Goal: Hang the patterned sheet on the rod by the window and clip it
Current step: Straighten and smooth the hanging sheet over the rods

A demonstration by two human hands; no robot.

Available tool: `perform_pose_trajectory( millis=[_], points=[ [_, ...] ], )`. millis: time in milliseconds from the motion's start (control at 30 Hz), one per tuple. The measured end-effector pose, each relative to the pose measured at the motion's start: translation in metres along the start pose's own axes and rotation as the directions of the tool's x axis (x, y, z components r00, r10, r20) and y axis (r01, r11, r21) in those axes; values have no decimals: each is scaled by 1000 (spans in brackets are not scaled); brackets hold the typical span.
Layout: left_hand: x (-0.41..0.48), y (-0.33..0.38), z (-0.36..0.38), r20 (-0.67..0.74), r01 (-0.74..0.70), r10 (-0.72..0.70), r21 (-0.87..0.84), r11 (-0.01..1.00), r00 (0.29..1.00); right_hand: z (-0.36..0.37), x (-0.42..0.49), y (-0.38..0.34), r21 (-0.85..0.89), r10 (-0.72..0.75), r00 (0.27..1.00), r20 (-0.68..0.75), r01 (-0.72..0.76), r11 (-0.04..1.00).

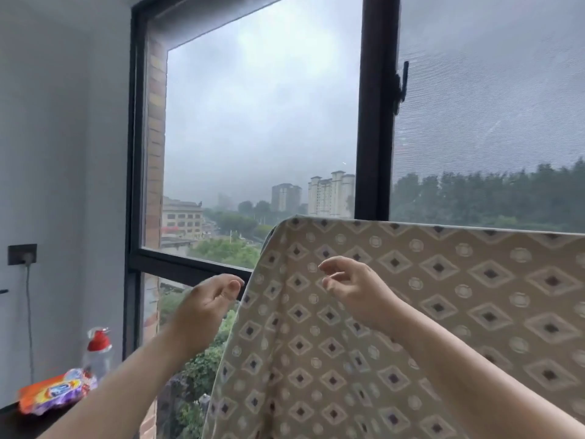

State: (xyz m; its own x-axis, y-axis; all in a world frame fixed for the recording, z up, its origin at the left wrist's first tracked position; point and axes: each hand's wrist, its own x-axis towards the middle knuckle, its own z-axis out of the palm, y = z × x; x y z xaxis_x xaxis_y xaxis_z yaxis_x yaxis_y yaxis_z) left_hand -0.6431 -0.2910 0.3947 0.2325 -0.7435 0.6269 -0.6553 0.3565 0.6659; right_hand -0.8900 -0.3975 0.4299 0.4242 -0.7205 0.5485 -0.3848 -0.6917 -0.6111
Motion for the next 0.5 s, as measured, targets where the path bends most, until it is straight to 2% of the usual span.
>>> perform_pose_trajectory(
  millis=[67, 200, 367, 500],
  points=[
    [32, -23, 13, 13, -2, 3, -32, 999, 1000, 14, 41, 8, -19, -47, 999, -12, 47, 999],
    [85, -74, 36, 70, 91, -86, -80, 993, 994, 34, 103, 5, -51, -134, 989, -56, 132, 990],
    [148, -129, 56, 169, 157, -139, -95, 983, 976, 52, 171, 2, -322, -288, 958, -12, 269, 908],
    [181, -174, 74, 247, 305, -250, -217, 927, 936, 66, 202, 2, -535, -304, 952, 31, 272, 799]
  ],
)
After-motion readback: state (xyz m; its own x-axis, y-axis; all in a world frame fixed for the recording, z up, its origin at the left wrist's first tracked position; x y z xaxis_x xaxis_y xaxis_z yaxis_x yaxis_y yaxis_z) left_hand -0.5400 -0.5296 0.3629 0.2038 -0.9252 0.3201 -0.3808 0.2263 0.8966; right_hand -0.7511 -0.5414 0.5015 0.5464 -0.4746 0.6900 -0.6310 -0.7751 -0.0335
